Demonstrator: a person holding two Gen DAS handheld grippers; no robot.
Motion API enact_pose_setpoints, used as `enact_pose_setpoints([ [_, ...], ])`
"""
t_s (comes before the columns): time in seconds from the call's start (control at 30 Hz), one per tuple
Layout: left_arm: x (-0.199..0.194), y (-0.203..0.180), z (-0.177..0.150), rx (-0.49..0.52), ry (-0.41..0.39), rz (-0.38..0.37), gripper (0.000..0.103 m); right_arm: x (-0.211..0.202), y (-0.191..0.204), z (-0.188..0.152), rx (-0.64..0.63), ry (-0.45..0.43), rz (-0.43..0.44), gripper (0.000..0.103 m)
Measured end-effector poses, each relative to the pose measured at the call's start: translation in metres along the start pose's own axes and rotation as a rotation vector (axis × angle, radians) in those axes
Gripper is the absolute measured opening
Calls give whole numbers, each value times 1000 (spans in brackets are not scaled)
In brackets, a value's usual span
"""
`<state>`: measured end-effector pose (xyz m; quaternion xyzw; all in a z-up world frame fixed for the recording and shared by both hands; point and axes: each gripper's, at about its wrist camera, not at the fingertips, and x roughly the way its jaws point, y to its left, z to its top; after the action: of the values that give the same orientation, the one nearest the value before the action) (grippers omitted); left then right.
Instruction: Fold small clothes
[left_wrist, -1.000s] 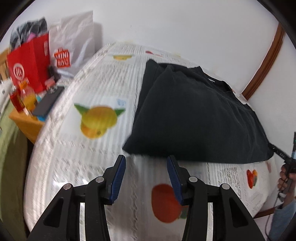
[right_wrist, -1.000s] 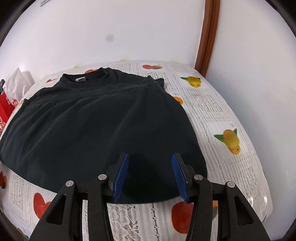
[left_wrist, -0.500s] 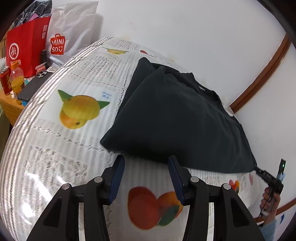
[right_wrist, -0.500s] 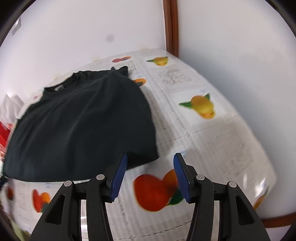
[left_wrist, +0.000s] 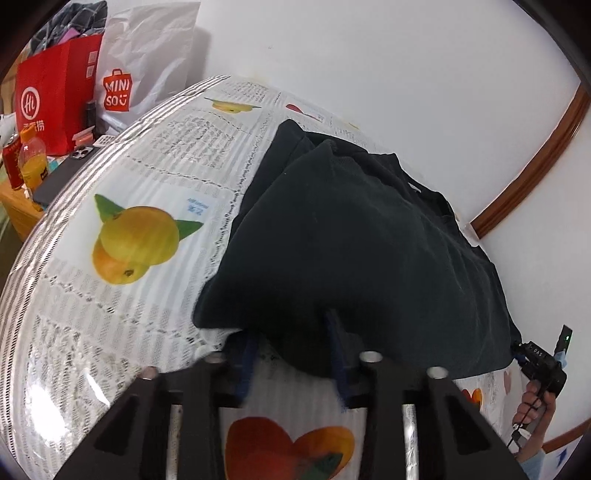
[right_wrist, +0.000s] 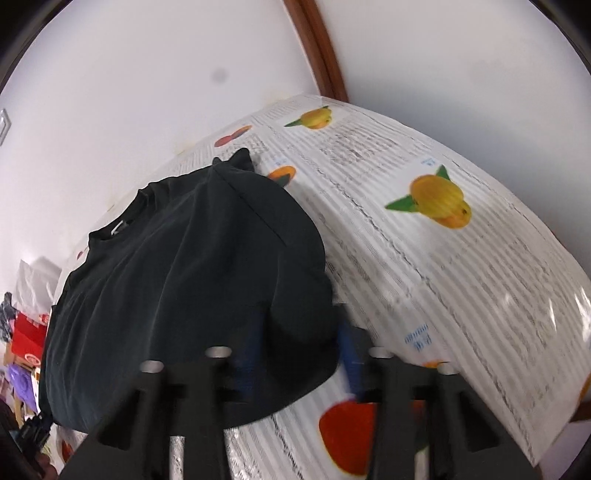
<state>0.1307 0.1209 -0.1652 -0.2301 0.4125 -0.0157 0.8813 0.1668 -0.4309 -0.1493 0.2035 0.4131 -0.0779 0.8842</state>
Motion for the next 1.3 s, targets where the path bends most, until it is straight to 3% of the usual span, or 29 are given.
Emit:
enact_pose_setpoints([
  [0.13,2,-18,4,79,-7,48,15,-8,-1,9,-32,-36,32,17],
  [0.23,12,-29,9,88,9,31,15,-12,-4,20,-36,-56,31,15],
  [0.47,39,-56,19,108,34,-11,15,-1,-17,52,-62,-92,-52,15],
  [0.57,42,-62,18,142,40,12,17,7,-21,59,-71,-67,-81,19],
  [0.73,28,-47,10,194,69,17,21,-12,-2,53,-148,-85,-198,24],
  [0.83,14,-32,4,208,74,19,21,-36,28,45,-207,-165,-258,25],
  [0.97,5,-28,-2,237,43,104,22,-43,90,36,-332,-180,-178,39],
  [1.03,-2,-21,-5,236,36,132,23,-37,132,23,-410,-166,-114,46],
  [1.13,-10,-8,-10,219,35,180,30,-17,192,-2,-524,-105,-12,46],
  [1.3,-20,12,-15,208,26,258,30,19,271,-49,-673,-28,58,46],
])
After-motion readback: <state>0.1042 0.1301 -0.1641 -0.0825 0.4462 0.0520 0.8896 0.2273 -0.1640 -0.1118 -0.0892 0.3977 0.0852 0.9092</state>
